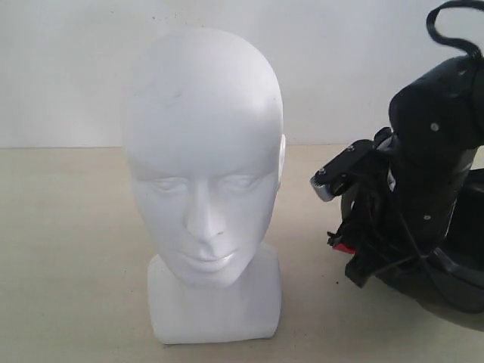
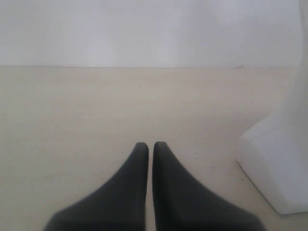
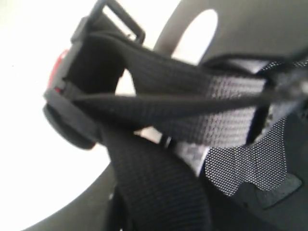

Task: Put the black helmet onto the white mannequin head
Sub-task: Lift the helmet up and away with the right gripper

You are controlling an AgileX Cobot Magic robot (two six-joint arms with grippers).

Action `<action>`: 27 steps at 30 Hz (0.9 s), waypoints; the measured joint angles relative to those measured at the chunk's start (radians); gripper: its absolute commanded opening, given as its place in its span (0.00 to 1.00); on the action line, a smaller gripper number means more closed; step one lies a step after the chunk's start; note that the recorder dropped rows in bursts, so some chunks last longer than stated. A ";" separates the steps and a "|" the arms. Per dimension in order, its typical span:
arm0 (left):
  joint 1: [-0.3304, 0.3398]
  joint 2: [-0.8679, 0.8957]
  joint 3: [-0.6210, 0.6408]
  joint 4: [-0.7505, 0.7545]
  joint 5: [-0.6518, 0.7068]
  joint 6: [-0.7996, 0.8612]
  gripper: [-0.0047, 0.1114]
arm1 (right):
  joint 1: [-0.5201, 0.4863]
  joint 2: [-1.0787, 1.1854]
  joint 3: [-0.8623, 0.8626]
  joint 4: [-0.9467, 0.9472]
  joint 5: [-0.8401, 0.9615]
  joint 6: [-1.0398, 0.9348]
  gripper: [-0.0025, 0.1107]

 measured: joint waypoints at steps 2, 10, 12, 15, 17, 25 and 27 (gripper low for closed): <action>0.000 0.000 0.000 0.000 0.000 0.000 0.08 | -0.002 -0.039 -0.023 0.000 0.010 0.013 0.02; 0.000 0.000 0.000 0.000 0.000 0.000 0.08 | -0.002 -0.140 -0.156 -0.019 0.043 0.017 0.02; 0.000 0.000 0.000 0.000 0.000 0.000 0.08 | -0.002 -0.151 -0.182 -0.019 0.065 0.022 0.02; 0.000 0.000 0.000 0.000 0.000 0.000 0.08 | -0.002 -0.169 -0.223 -0.023 0.090 0.047 0.02; 0.000 0.000 0.000 0.000 0.000 0.000 0.08 | -0.002 -0.183 -0.246 -0.025 0.098 0.066 0.02; 0.000 0.000 0.000 0.000 0.000 0.000 0.08 | -0.002 -0.303 -0.286 -0.024 0.067 0.145 0.02; 0.000 0.000 0.000 0.000 0.000 0.000 0.08 | -0.002 -0.342 -0.286 -0.007 0.044 0.157 0.02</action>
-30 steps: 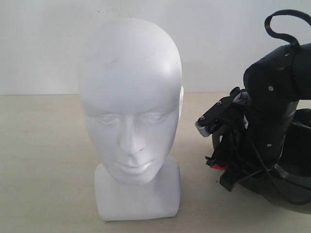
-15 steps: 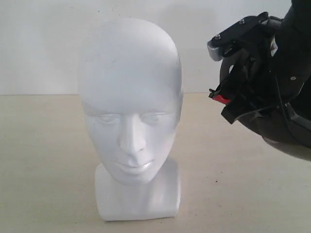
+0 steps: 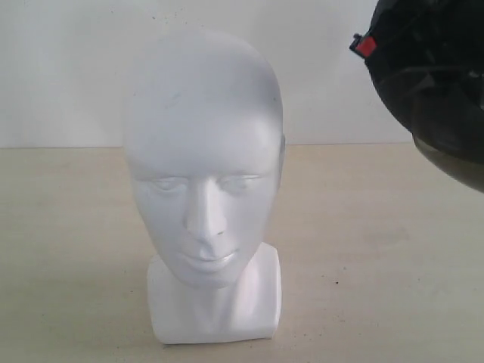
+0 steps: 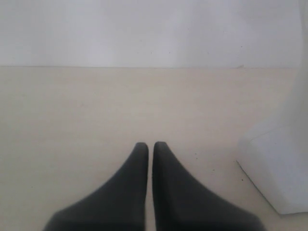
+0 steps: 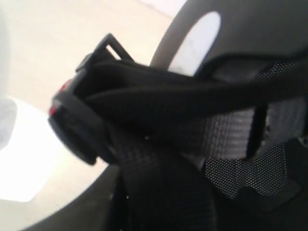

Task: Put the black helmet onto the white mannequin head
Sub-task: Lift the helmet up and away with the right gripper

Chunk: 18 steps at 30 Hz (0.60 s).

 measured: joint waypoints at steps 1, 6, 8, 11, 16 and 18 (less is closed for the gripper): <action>0.000 0.000 0.000 0.000 0.000 0.000 0.08 | 0.000 -0.023 0.000 0.015 -0.016 0.002 0.02; 0.000 0.000 0.000 0.000 0.000 0.000 0.08 | 0.000 -0.130 0.000 0.114 -0.098 0.001 0.02; 0.000 0.000 0.000 0.000 0.000 0.000 0.08 | 0.000 -0.167 0.000 0.170 -0.112 -0.026 0.02; 0.000 0.000 0.000 0.000 0.000 0.000 0.08 | 0.000 -0.209 0.000 0.285 -0.128 -0.098 0.02; 0.000 0.000 0.000 0.000 0.000 0.000 0.08 | 0.000 -0.255 0.000 0.542 -0.184 -0.276 0.02; 0.000 0.000 0.000 0.000 0.000 0.000 0.08 | 0.000 -0.265 0.000 0.615 -0.209 -0.322 0.02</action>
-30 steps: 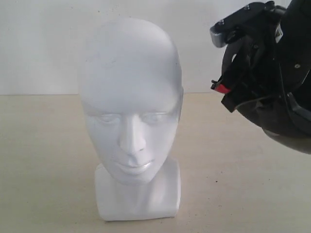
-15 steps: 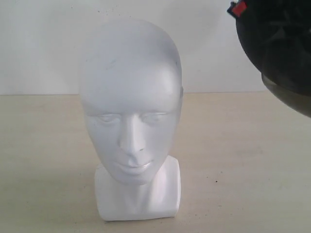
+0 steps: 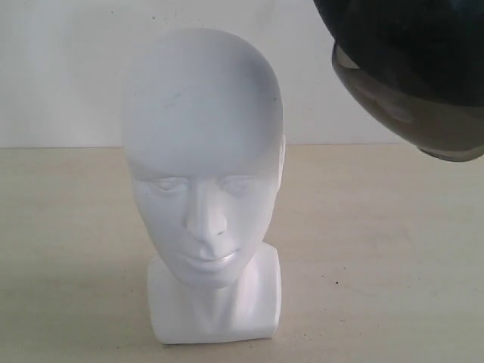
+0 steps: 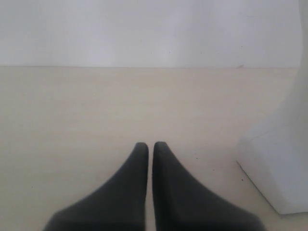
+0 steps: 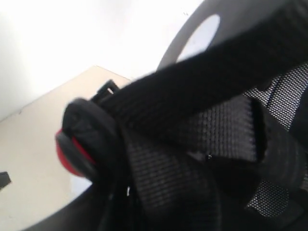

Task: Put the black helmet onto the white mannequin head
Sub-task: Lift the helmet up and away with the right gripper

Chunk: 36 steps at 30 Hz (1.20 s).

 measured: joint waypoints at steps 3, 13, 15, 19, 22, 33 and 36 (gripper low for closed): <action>0.000 0.000 0.000 0.000 0.000 0.000 0.08 | 0.000 -0.007 0.000 0.083 -0.023 -0.067 0.02; 0.000 0.000 0.000 0.000 0.000 0.000 0.08 | 0.000 -0.025 0.000 0.459 -0.147 -0.337 0.02; 0.000 0.000 0.000 0.000 0.000 0.000 0.08 | 0.000 -0.032 0.000 0.558 -0.160 -0.411 0.02; 0.000 0.000 0.000 0.000 0.000 0.000 0.08 | 0.000 -0.033 0.000 0.804 -0.155 -0.613 0.02; 0.000 0.000 0.000 0.000 0.000 0.000 0.08 | 0.000 -0.033 0.000 1.018 -0.135 -0.773 0.02; 0.000 0.000 0.000 0.000 0.000 0.000 0.08 | 0.000 -0.041 -0.001 1.078 -0.167 -1.091 0.02; 0.000 0.000 0.000 0.000 0.000 0.000 0.08 | 0.000 -0.041 -0.001 1.010 -0.256 -1.091 0.02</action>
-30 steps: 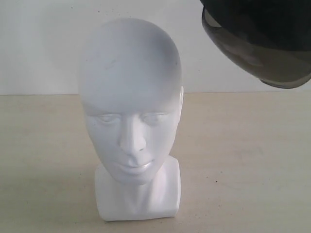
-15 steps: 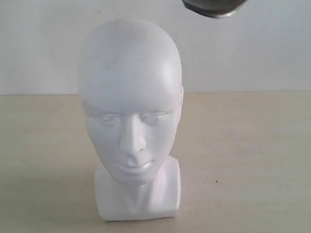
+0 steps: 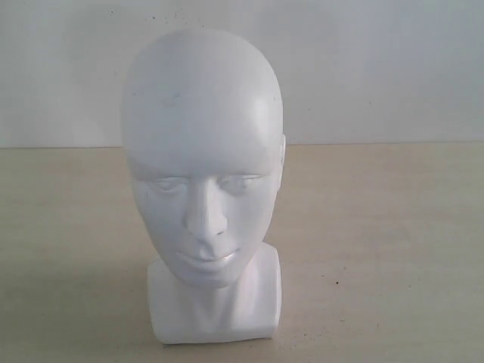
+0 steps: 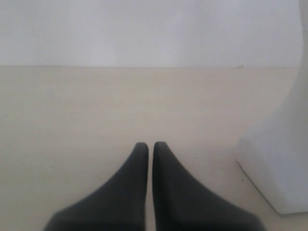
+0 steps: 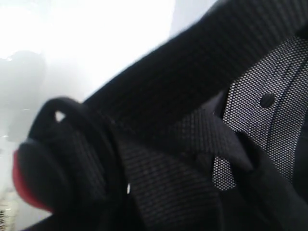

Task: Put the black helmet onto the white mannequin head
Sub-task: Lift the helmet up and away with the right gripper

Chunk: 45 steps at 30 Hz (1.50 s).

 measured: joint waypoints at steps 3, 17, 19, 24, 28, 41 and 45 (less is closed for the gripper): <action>0.000 0.000 0.000 0.000 0.000 0.000 0.08 | 0.000 0.000 0.000 -0.058 -0.115 -0.002 0.02; 0.000 0.000 0.000 0.000 0.000 0.000 0.08 | 0.000 0.000 0.000 -0.653 -0.250 -0.009 0.02; 0.000 0.000 0.000 0.000 0.000 0.000 0.08 | 0.000 0.000 0.000 -0.738 -0.250 -0.011 0.02; 0.000 0.000 0.000 0.000 0.000 0.000 0.08 | 0.000 0.000 0.002 -0.821 -0.325 0.152 0.02; 0.000 0.000 0.000 0.000 0.000 0.000 0.08 | 0.000 0.000 0.002 -0.821 -0.478 0.470 0.02; 0.000 0.000 0.000 0.000 0.000 0.000 0.08 | 0.000 -0.004 0.017 -1.077 -0.676 1.451 0.02; 0.000 0.000 0.000 0.000 0.000 0.000 0.08 | 0.000 -0.050 0.126 -1.195 -0.771 1.610 0.02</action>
